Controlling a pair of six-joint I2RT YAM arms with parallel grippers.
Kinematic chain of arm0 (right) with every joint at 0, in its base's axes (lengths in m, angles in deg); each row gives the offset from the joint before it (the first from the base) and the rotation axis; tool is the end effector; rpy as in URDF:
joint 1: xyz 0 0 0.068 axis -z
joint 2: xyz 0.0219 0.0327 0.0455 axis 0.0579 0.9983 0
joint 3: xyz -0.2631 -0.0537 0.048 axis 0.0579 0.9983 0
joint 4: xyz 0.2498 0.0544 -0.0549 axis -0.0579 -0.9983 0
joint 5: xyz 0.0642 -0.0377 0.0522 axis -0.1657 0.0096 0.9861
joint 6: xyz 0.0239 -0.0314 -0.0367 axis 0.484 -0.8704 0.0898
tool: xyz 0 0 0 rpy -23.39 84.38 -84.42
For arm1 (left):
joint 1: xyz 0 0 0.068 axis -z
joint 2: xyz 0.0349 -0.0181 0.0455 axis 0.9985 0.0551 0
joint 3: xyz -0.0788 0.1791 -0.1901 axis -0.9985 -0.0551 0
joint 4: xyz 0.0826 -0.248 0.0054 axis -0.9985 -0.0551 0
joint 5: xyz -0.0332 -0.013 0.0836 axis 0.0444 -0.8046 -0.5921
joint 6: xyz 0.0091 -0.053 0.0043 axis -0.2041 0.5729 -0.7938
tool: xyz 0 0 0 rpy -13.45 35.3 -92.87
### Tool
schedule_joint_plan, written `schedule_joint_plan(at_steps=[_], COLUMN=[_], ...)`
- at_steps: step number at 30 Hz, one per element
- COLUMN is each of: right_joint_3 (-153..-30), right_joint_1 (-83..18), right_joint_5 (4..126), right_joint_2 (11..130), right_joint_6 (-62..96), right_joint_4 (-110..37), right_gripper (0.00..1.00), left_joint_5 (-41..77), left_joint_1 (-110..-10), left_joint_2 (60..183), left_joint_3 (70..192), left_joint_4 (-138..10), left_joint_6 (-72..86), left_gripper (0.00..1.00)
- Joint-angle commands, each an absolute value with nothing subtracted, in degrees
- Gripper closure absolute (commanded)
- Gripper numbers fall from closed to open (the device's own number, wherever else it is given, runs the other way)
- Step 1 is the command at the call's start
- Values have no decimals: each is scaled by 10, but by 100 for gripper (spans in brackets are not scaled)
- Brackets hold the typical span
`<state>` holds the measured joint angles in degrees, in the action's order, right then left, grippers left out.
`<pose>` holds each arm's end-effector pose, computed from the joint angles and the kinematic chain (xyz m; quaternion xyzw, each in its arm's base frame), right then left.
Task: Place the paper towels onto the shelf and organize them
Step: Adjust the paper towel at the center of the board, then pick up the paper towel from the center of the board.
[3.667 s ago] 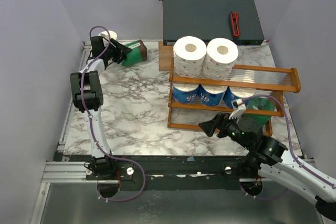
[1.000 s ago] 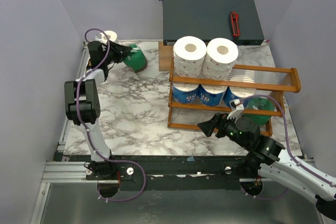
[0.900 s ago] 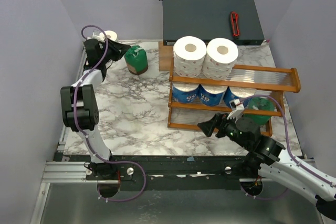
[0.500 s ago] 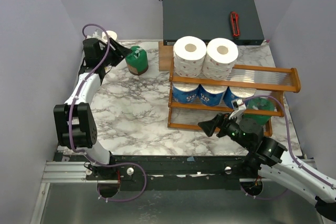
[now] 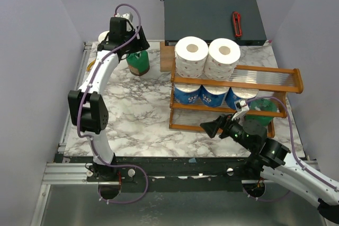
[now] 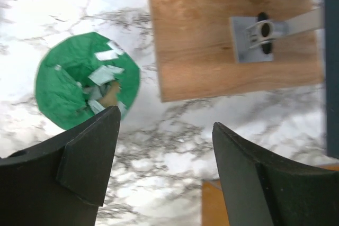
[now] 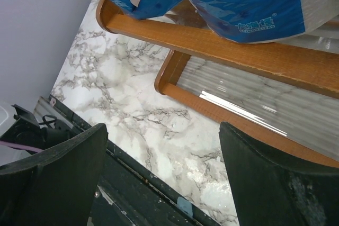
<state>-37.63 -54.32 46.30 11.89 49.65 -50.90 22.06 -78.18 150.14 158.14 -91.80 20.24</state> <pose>0.0849 0.0940 0.2421 -0.0231 0.7947 0.3733 0.4781 0.4213 -0.0718 0.3554 -0.0719 0.8603 -0.2323 0.4481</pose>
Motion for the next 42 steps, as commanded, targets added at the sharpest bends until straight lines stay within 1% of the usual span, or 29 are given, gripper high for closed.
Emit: schedule_joint_plan(at_steps=[1, 5, 11, 16, 26, 37, 42], right_joint_3=[-379, -378, -379, -379, -378, -377, -377], right_joint_1=[-545, -544, -544, -544, -544, -544, -544], right_joint_5=[464, 462, 462, 459, 457, 456, 455], right_joint_2=[117, 123, 141, 146, 152, 157, 160], right_joint_6=[494, 492, 489, 489, 489, 490, 490], right_joint_4=[-512, -509, -504, -503, -500, -500, -499], right_gripper=[11, 10, 10, 10, 10, 10, 10], left_joint_5=[134, 125, 140, 122, 107, 107, 114], left_joint_1=[-775, -772, -764, -757, -757, -756, -757], left_joint_2=[1572, 1599, 1648, 1678, 1717, 1752, 1764], left_joint_3=[1675, 1701, 1757, 1779, 1805, 1821, 1826], left_joint_4=[-1032, -1033, -1054, -1061, -1072, -1077, -1080], left_joint_6=[116, 95, 89, 79, 70, 71, 72], left_gripper=[21, 16, 15, 15, 20, 22, 26])
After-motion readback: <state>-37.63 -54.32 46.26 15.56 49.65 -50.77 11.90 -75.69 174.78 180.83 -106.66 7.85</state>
